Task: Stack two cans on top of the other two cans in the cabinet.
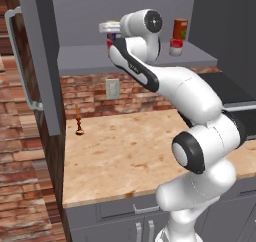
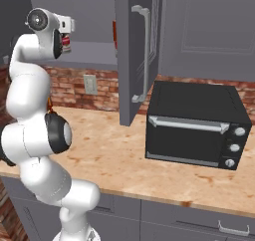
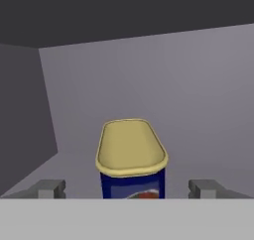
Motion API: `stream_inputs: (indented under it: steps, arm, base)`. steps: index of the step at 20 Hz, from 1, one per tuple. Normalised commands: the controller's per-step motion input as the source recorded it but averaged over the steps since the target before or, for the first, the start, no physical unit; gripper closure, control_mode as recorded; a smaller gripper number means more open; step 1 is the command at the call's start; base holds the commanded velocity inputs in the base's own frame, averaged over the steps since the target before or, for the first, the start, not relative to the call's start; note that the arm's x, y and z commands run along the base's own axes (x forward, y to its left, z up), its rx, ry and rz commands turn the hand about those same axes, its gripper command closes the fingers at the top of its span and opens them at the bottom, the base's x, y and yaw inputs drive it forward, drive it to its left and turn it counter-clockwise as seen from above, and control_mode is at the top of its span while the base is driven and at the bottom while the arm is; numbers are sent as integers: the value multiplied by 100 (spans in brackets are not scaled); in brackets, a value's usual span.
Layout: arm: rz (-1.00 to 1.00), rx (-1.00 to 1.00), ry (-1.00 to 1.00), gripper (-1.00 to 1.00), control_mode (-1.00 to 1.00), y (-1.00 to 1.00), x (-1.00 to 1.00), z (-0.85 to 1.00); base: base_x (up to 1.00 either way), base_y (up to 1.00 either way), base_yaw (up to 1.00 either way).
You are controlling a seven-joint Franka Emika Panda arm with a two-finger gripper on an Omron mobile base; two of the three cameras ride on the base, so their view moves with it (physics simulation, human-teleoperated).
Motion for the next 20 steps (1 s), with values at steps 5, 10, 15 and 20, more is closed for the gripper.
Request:
stream_inputs:
  steps: [5, 10, 15, 20]
  arm:
    - [0, 0, 0, -100, -100, -11, -46, 0]
    - [0, 0, 0, -100, -100, -32, -65, 2]
    - [0, 0, 0, -100, -100, -39, -77, 17]
    - [0, 0, 1, -100, -100, -27, -84, 28]
  base:
    - [0, 0, 0]
    - [0, 0, 0]
    - [0, 0, 0]
    - [0, 0, 0]
